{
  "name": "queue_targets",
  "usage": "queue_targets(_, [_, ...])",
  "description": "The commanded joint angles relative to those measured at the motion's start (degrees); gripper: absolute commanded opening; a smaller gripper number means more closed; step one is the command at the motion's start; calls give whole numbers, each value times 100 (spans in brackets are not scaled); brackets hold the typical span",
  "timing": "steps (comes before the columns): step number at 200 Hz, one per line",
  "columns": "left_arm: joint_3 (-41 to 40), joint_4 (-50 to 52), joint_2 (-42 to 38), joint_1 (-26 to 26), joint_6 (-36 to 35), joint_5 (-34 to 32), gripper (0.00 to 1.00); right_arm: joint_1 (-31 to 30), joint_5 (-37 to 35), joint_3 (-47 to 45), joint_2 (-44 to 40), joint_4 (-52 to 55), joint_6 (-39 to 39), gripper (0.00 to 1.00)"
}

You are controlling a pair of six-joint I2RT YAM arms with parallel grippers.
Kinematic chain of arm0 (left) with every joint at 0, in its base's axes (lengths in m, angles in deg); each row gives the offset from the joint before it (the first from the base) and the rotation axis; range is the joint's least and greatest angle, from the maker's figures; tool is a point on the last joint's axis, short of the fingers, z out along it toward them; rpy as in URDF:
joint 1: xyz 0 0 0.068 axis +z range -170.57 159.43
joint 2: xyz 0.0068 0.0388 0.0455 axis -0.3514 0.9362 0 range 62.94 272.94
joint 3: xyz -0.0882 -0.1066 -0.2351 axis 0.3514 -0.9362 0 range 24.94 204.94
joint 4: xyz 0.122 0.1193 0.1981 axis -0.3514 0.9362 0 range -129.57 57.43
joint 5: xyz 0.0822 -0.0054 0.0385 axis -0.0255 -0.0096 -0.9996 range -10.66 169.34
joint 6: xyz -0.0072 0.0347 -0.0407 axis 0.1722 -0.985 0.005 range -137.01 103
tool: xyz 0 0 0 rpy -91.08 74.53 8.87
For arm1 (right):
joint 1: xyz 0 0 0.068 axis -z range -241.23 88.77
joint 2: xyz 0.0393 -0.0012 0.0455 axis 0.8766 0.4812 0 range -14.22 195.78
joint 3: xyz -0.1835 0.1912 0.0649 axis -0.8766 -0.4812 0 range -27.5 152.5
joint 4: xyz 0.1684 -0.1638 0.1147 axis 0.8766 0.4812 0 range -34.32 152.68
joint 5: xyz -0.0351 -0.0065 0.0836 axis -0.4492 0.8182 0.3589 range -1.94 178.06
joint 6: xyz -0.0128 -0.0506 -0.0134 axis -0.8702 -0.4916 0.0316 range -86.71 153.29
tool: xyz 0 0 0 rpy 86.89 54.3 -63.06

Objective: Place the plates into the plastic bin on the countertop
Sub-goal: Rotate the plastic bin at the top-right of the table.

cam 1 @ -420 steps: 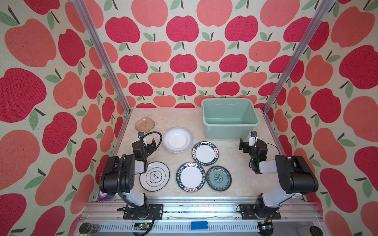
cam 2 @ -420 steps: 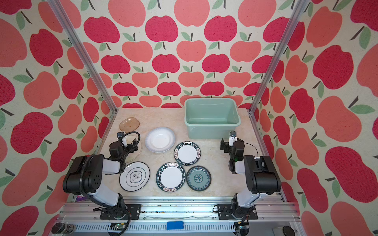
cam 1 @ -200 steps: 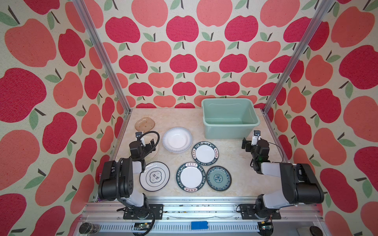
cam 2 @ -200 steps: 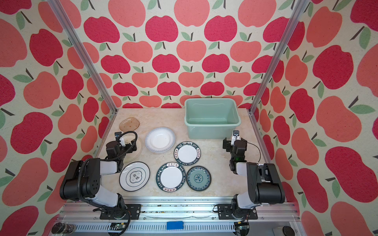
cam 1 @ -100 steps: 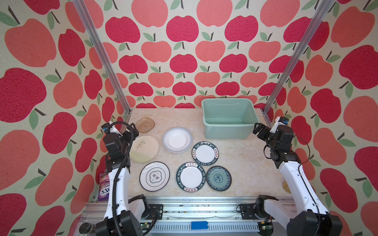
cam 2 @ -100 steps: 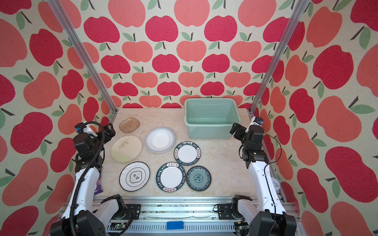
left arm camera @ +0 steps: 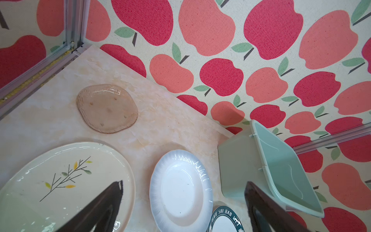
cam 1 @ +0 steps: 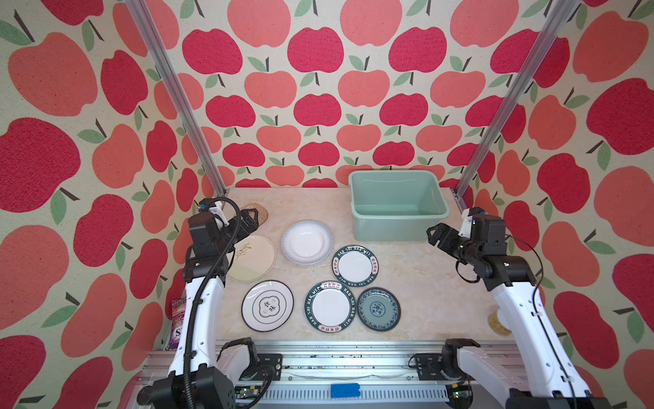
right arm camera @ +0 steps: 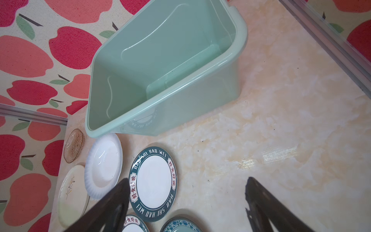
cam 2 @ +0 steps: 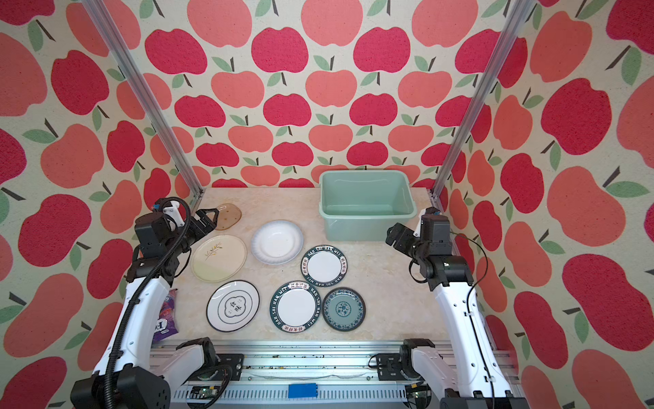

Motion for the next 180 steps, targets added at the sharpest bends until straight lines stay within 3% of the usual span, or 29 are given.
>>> queue_targets(1, [353, 680, 82, -339, -347, 17, 99, -382, -407, 452, 89, 1039, 756, 90])
queue_targets(45, [692, 1015, 105, -1671, -665, -377, 99, -1346, -1032, 1494, 947, 1649, 1435, 90])
queue_targets(77, [1018, 1558, 70, -2296, -1258, -491, 99, -1925, -1384, 1995, 1690, 1264, 2299, 89])
queue_targets(98, [1113, 1850, -35, -2395, -1559, -547, 99, -2163, -1484, 2451, 2379, 1096, 2724, 88])
queue_targets(130, [1059, 1809, -279, -2390, -1454, -505, 99, -2408, -1623, 3315, 3465, 1114, 2945, 87])
queue_targets(180, [1093, 1801, -262, -2395, -1359, -348, 99, -2453, -1709, 3983, 4445, 1024, 3299, 85])
